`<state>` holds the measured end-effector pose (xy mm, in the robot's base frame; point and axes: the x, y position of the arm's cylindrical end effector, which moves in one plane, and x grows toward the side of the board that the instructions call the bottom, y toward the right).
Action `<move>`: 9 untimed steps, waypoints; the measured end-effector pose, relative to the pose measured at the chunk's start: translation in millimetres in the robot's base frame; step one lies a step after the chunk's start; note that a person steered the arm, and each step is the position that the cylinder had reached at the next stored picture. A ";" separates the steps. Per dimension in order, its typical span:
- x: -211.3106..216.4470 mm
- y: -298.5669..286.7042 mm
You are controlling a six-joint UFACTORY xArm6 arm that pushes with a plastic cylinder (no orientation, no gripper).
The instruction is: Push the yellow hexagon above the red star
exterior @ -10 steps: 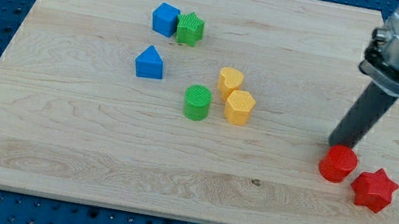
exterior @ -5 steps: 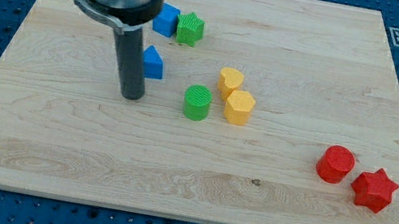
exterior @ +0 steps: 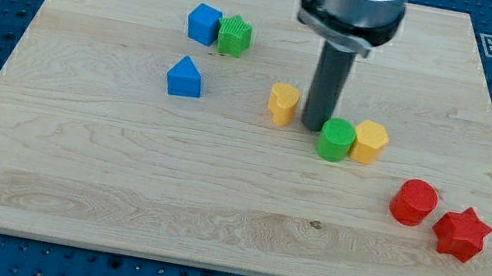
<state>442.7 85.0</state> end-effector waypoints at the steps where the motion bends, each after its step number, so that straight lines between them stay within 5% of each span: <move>1: 0.0 46.5; 2: 1.9 90.9; 5: 18.0 37.4; 9: 71.1 73.7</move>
<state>513.8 158.7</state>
